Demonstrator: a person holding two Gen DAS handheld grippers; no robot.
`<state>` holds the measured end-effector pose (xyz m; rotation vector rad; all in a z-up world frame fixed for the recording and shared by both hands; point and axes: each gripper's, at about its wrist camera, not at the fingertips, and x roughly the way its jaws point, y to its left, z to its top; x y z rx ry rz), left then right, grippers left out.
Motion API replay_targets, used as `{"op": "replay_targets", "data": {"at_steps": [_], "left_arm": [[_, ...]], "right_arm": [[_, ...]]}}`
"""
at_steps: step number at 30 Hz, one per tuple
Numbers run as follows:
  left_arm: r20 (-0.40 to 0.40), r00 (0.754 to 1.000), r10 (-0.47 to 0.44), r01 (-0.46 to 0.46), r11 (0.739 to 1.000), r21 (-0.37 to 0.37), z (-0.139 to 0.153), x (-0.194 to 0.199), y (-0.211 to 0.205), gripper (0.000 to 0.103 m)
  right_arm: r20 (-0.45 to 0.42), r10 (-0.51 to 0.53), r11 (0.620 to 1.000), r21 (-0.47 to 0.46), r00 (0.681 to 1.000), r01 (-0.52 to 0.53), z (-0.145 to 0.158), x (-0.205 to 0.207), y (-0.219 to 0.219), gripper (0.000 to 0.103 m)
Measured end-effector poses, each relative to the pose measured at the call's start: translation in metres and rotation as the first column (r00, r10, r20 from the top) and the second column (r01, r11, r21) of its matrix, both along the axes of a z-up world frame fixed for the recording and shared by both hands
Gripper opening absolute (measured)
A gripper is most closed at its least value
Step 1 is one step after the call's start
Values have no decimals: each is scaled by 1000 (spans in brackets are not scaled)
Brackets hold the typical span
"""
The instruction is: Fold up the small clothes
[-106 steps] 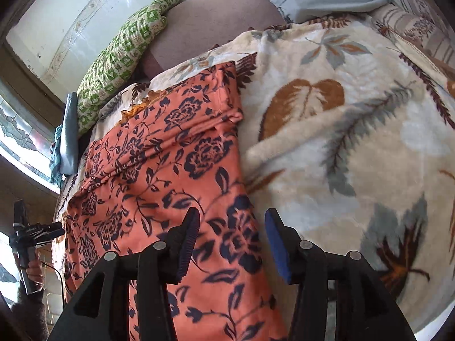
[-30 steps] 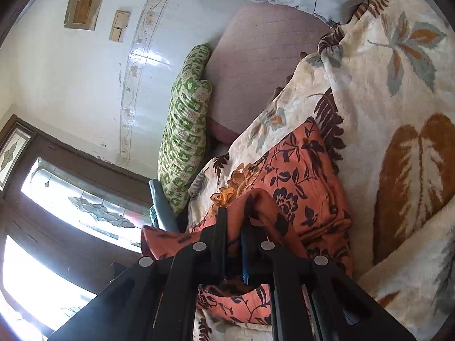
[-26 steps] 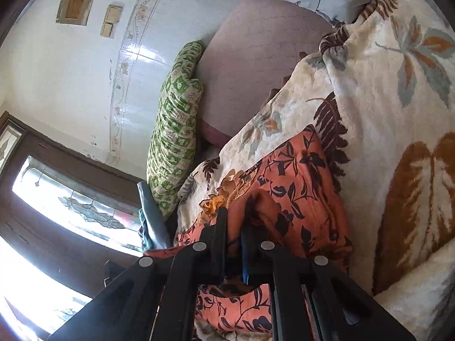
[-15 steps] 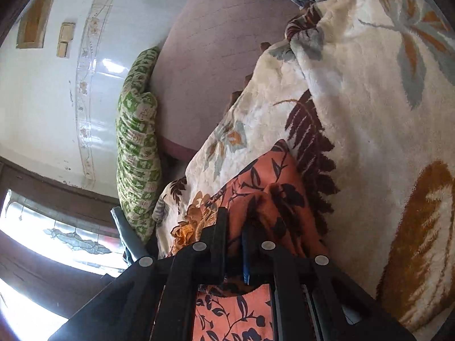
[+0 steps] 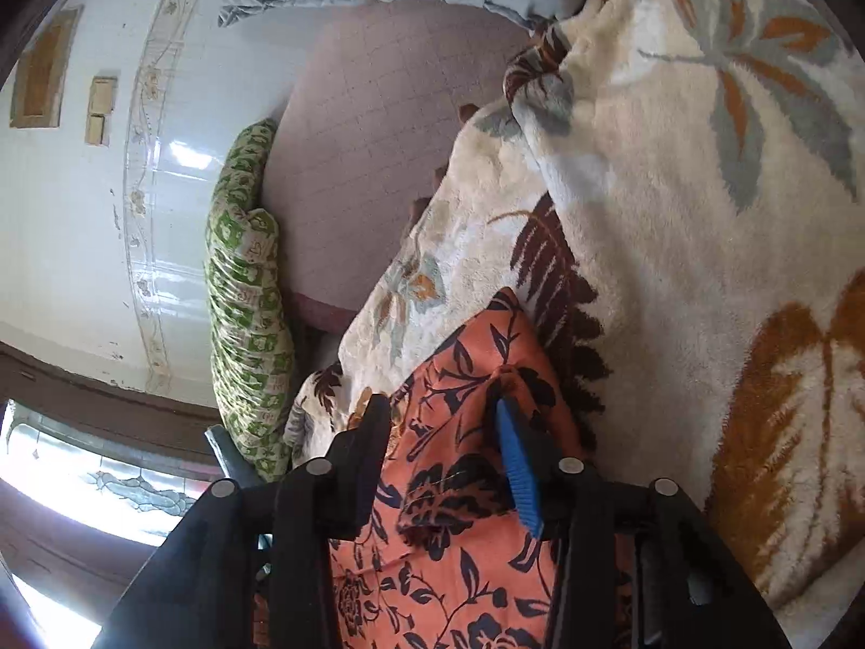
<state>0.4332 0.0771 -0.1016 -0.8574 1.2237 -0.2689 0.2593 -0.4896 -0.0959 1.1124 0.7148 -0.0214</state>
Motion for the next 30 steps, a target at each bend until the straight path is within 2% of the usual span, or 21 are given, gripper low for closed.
{"op": "replay_targets", "data": {"at_steps": [4, 5, 6, 7, 8, 9, 11, 12, 13, 15, 19, 21, 24, 28, 30], "left_arm": [[68, 996, -59, 56, 997, 48, 28, -25, 1, 12], [86, 994, -63, 56, 995, 78, 33, -30, 0, 18], [107, 993, -55, 43, 993, 110, 37, -36, 2, 30], [122, 992, -34, 17, 990, 142, 38, -37, 5, 37], [110, 994, -4, -14, 986, 166, 35, -34, 9, 49], [72, 997, 26, -38, 985, 169, 30, -33, 15, 49], [-23, 998, 52, -49, 995, 86, 16, -27, 24, 46], [-21, 999, 45, -44, 998, 37, 15, -29, 23, 45], [10, 1000, 24, -25, 999, 37, 20, -33, 21, 45], [85, 996, -27, 19, 995, 101, 31, -49, 13, 47], [135, 983, -123, 116, 992, 55, 24, -81, -5, 48], [130, 980, -147, 140, 988, 64, 15, -85, -13, 48], [94, 981, -169, 157, 980, 121, -1, -72, -25, 48], [50, 988, -143, 133, 977, 166, -13, -42, -32, 46], [54, 989, -138, 125, 974, 187, -8, -25, -36, 38]], "right_arm": [[50, 13, 1000, -15, 999, -12, 23, -24, 5, 50], [42, 37, 999, -22, 998, -36, 24, -26, 11, 51], [27, 63, 998, -30, 998, -62, 22, -27, 20, 51], [11, 90, 995, -35, 996, -90, 19, -27, 29, 51], [-4, 111, 993, -37, 994, -111, 15, -27, 38, 51], [-21, 128, 991, -37, 992, -128, 11, -27, 47, 51], [-34, 165, 986, -25, 986, -166, 4, -28, 61, 51], [-37, 177, 984, -26, 984, -178, 1, -28, 67, 51], [-34, 187, 982, -28, 982, -188, 0, -28, 71, 51], [-31, 204, 979, -19, 978, -205, -4, -25, 77, 51], [-40, 232, 973, 13, 972, -232, -16, -11, 89, 51], [-56, 238, 971, 21, 970, -237, -24, -3, 96, 51], [-78, 232, 973, 16, 969, -232, -35, 11, 102, 51], [-89, 237, 971, 53, 967, -233, -48, 29, 102, 51], [-65, 288, 957, 58, 955, -285, -45, 41, 104, 48]]}}
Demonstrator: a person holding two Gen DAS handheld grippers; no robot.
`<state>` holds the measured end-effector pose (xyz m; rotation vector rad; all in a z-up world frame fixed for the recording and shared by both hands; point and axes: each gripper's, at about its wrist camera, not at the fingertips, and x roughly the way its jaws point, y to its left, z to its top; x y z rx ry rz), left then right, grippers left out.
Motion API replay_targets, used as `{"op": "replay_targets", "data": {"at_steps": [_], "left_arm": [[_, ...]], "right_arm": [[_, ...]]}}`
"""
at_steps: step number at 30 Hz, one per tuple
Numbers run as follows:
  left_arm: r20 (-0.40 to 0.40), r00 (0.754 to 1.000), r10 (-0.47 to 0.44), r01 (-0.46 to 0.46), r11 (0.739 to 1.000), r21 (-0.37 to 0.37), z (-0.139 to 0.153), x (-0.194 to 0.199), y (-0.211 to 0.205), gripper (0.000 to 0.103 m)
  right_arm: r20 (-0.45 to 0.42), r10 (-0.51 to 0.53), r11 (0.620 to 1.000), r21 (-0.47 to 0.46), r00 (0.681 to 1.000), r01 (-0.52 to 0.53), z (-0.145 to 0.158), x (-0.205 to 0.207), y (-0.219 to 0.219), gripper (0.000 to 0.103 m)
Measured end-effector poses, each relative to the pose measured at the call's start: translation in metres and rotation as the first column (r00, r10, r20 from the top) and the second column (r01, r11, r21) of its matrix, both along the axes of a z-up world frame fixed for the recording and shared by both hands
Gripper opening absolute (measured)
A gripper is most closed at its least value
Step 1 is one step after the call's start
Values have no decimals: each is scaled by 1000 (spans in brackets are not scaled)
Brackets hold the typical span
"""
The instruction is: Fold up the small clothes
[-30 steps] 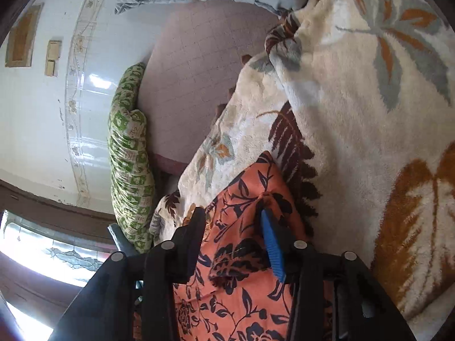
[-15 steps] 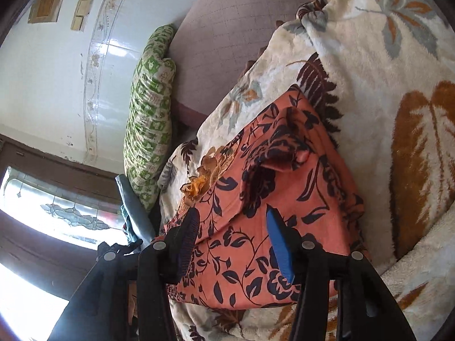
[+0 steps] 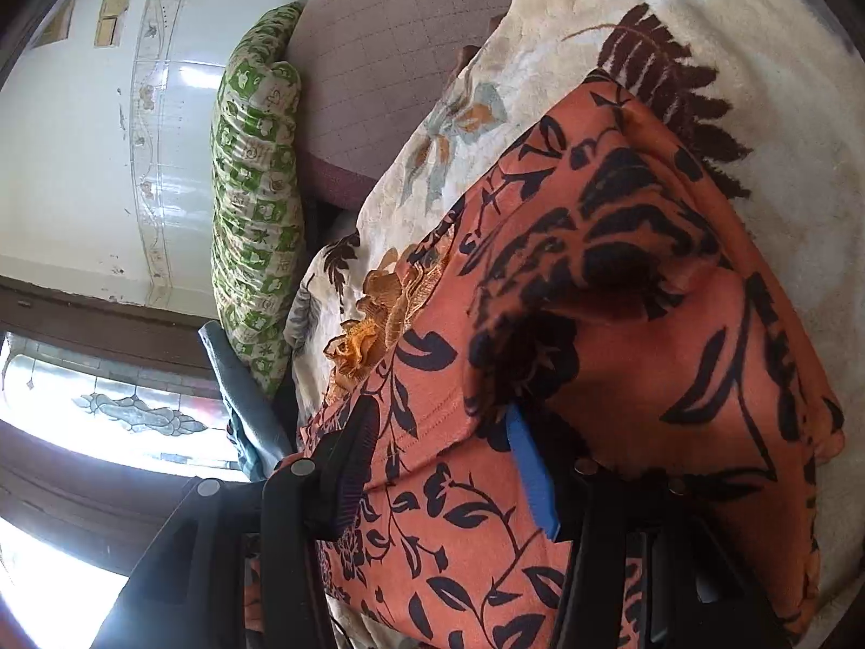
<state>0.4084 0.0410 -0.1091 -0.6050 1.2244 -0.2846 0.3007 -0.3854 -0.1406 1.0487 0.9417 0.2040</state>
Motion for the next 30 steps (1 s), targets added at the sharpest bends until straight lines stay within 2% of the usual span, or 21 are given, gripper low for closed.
{"op": "replay_targets", "data": {"at_steps": [2, 5, 8, 11, 13, 15, 17, 19, 22, 25, 28, 30], "left_arm": [[11, 1000, 12, -12, 1000, -7, 10, 18, -1, 35], [44, 997, 66, -66, 998, -18, 26, 45, 1, 35], [34, 992, 119, -119, 993, -16, 26, 68, 4, 36], [-33, 988, 150, -149, 988, 42, 8, 87, 0, 36], [-72, 986, 151, -150, 989, 16, -1, 90, 5, 35], [-53, 985, 162, -164, 986, -36, 3, 86, 17, 35], [-11, 985, 175, -175, 983, -54, 11, 75, 34, 37], [11, 986, 167, -167, 986, -13, 16, 59, 47, 38], [43, 991, 123, -127, 987, 102, 17, 29, 51, 42], [55, 995, 88, -95, 987, 131, 10, 5, 50, 43], [23, 998, 57, -60, 985, 162, 0, -1, 41, 43], [3, 999, 33, -33, 981, 193, -4, 1, 30, 43]], "right_arm": [[51, 18, 1000, -16, 999, -17, 12, 12, -4, 41], [115, -52, 999, 10, 992, 51, 24, 28, -22, 40], [113, -149, 989, 21, 982, 148, 23, 41, -46, 42], [62, -203, 979, -21, 977, 204, 15, 46, -64, 42], [69, -208, 977, -37, 976, 211, 17, 41, -69, 42], [100, -205, 975, -62, 974, 211, 24, 31, -73, 42], [115, -193, 972, -117, 975, 206, 33, 18, -79, 42], [113, -170, 969, -164, 979, 187, 37, 6, -84, 43], [85, -166, 961, -209, 983, 180, 36, -9, -87, 48], [65, -193, 951, -233, 979, 203, 32, -14, -87, 48], [35, -198, 948, -249, 980, 200, 25, -8, -83, 49], [1, -179, 933, -317, 984, 170, 20, 3, -74, 50]]}}
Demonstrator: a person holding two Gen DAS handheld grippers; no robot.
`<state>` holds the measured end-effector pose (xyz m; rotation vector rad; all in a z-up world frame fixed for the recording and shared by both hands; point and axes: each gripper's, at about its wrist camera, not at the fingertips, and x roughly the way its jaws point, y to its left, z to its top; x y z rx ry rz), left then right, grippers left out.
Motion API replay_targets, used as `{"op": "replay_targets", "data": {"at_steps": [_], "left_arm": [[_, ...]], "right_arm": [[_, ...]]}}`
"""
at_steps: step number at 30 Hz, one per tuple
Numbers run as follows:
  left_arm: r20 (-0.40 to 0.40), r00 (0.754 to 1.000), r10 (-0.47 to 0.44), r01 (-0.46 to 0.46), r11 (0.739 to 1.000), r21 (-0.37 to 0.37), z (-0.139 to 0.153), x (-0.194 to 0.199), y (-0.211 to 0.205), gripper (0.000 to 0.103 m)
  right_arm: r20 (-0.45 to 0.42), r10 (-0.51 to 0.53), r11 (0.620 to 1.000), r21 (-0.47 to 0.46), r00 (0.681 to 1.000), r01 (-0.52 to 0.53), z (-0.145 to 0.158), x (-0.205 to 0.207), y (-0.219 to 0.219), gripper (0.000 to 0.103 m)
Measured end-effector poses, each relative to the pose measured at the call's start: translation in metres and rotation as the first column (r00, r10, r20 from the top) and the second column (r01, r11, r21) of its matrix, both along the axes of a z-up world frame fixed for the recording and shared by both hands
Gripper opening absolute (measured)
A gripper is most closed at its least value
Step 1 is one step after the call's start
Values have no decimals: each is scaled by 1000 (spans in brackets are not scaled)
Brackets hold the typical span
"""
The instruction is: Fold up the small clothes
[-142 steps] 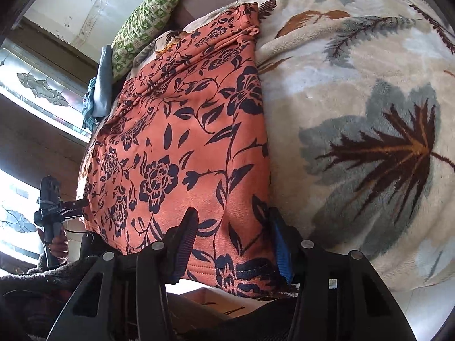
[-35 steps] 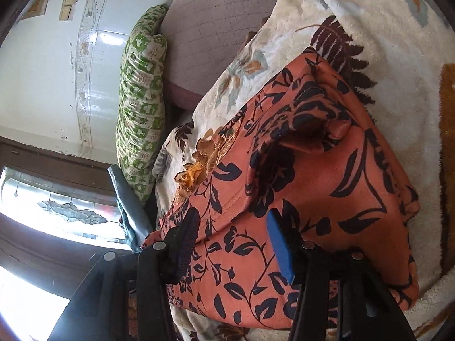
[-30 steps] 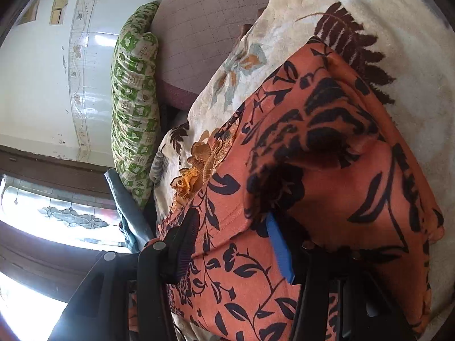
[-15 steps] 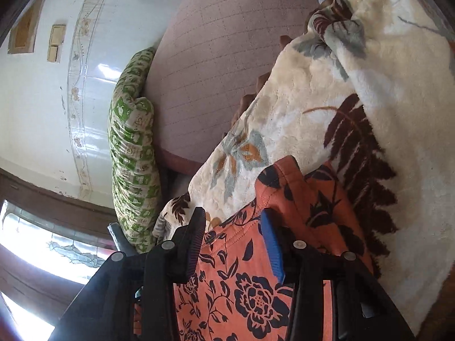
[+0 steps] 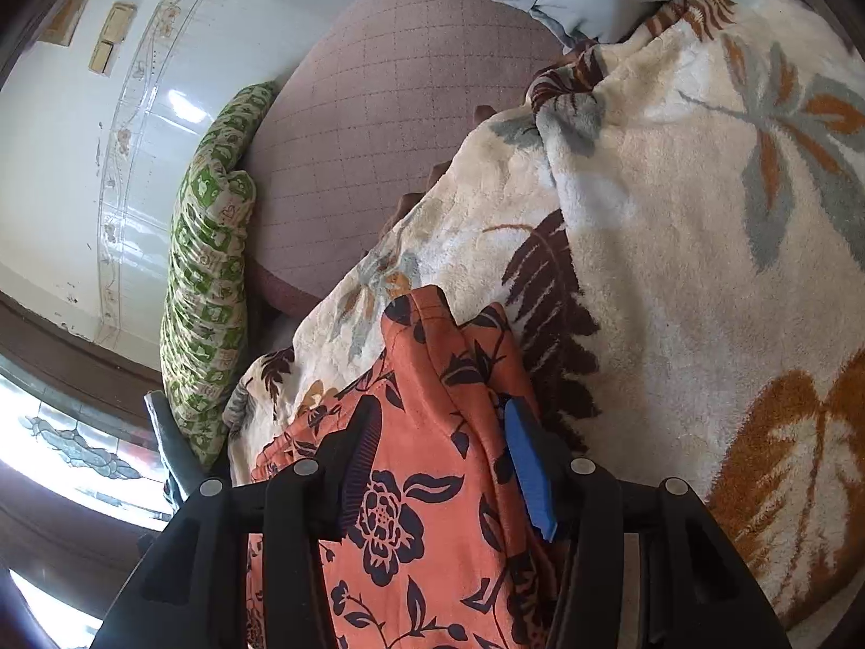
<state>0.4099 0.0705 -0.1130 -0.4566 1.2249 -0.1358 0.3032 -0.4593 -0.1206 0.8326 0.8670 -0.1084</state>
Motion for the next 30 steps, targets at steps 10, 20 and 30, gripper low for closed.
{"op": "replay_targets", "data": {"at_steps": [10, 20, 30], "left_arm": [[82, 996, -35, 15, 974, 224, -5, 5, -43, 35], [98, 995, 14, -30, 985, 168, 13, -1, -26, 35], [79, 980, 182, -187, 980, 67, 40, -95, 31, 40]], "right_arm": [[-59, 33, 979, -199, 998, -44, -3, 4, 7, 8], [-72, 10, 958, -286, 997, -30, 17, -7, 20, 24], [-69, 443, 835, -331, 894, -439, 39, -32, 212, 37]]}}
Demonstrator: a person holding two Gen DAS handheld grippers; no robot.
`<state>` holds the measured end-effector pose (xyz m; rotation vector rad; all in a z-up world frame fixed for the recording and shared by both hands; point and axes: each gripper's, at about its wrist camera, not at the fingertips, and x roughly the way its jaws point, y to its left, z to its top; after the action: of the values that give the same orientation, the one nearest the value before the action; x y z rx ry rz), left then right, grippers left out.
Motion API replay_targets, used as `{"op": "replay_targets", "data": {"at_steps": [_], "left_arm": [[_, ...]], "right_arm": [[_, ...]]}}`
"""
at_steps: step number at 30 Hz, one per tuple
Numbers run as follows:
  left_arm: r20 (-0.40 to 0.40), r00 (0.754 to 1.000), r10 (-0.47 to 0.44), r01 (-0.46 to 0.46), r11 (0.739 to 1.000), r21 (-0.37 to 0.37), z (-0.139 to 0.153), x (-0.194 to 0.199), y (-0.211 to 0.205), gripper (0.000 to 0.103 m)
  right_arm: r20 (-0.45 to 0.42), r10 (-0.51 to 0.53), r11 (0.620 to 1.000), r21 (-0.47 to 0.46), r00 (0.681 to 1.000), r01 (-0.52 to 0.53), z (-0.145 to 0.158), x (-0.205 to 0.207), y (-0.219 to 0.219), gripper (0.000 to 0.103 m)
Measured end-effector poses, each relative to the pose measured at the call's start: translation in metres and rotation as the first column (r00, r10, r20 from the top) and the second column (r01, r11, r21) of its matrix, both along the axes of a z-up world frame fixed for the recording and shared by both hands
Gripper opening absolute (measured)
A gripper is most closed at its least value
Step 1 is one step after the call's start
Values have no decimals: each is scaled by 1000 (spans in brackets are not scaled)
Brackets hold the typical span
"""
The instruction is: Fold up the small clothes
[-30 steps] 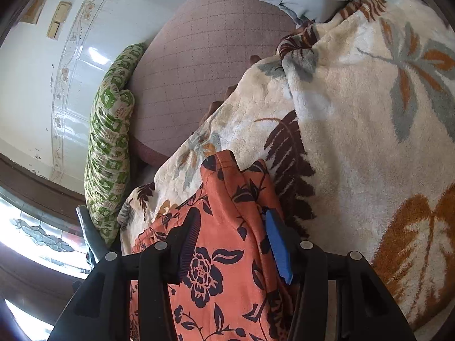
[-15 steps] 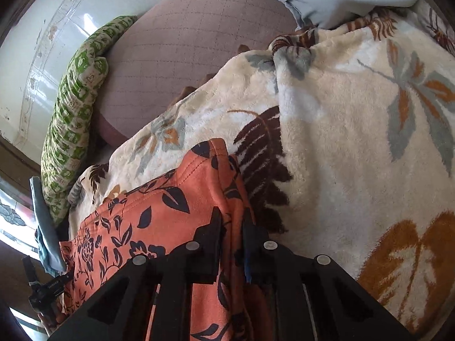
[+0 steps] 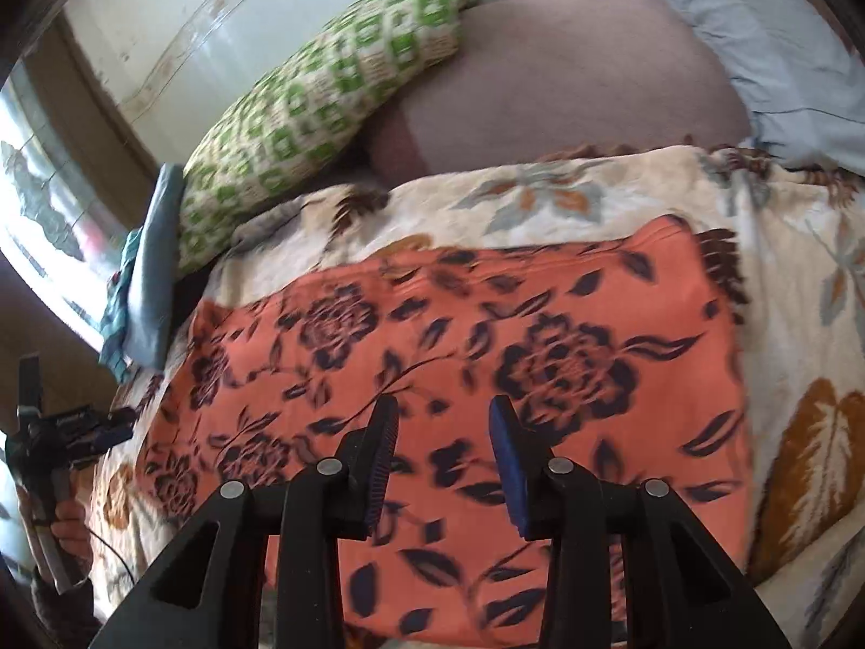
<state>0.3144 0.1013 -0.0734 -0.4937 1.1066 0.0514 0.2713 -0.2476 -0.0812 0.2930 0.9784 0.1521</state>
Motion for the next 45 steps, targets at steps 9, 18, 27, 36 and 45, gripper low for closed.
{"op": "replay_targets", "data": {"at_steps": [9, 18, 27, 36, 45], "left_arm": [[-34, 994, -101, 103, 993, 60, -45, 8, -28, 38], [-24, 992, -127, 129, 989, 72, -51, 13, -30, 38], [-11, 990, -144, 144, 988, 59, -42, 5, -24, 38], [69, 997, -14, 20, 996, -88, -21, 3, 37, 38], [52, 988, -149, 151, 988, -42, -9, 64, 12, 42]], "right_arm": [[-107, 157, 982, -86, 982, -167, -44, -14, 106, 34], [-126, 157, 964, -198, 980, -180, -48, -15, 119, 35], [-109, 168, 957, -219, 980, -189, -30, -19, 140, 36], [-50, 251, 941, -223, 967, -256, -14, -23, 171, 44], [-35, 62, 997, -38, 997, -63, -14, 18, 95, 44]]}}
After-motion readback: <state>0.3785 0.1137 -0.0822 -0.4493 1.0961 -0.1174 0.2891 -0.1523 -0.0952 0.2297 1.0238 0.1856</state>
